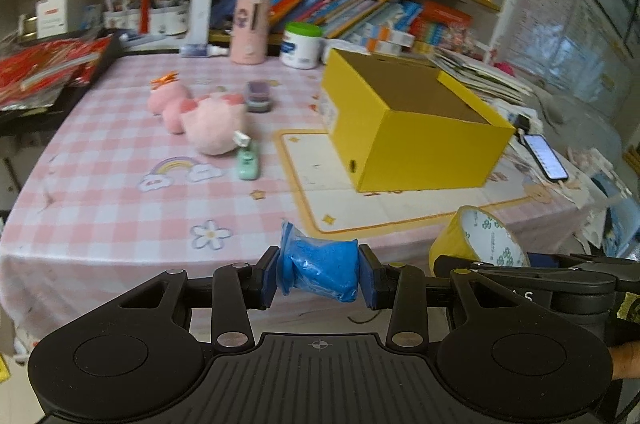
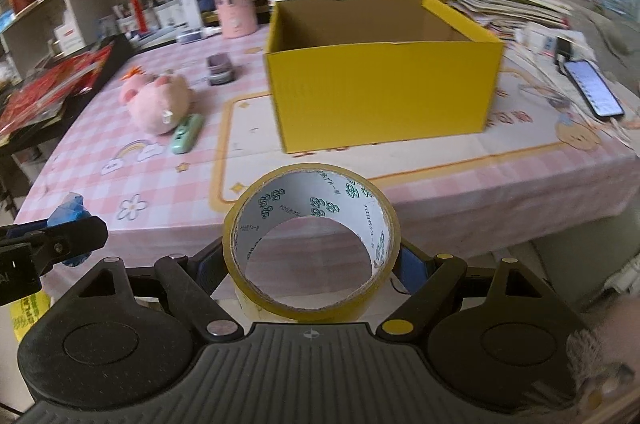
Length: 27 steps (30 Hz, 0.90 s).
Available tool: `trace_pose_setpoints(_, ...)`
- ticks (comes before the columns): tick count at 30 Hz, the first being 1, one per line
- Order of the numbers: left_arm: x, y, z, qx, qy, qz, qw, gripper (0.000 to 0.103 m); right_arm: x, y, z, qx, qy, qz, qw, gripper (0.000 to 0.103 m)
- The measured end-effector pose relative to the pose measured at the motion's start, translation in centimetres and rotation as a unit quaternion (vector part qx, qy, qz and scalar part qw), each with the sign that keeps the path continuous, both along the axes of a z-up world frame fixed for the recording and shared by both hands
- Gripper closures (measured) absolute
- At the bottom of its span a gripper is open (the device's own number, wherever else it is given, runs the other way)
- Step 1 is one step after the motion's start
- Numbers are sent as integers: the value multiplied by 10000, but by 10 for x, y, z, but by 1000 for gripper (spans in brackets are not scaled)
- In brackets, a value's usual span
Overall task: Organize objects
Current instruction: 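Carry the tape roll with the right tool while the left tool carries the blue piece over the yellow box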
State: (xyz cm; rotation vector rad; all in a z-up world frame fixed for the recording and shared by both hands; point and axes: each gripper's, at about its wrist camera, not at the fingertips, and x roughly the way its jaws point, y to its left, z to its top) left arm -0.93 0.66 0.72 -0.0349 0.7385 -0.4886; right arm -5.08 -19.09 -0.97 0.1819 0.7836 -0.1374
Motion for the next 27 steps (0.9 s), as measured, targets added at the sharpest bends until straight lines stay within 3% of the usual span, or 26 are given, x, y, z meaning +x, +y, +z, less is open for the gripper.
trace_pose_setpoints(15,8,-50,-2,61,27,-721,9974,65,-15,-44,-7,142,203,-623,9978,20)
trace_pose_setpoints(27,19,-75,-1,2,-11,-936,9956,65,-9,-66,-5,105,255,-799,9964,20)
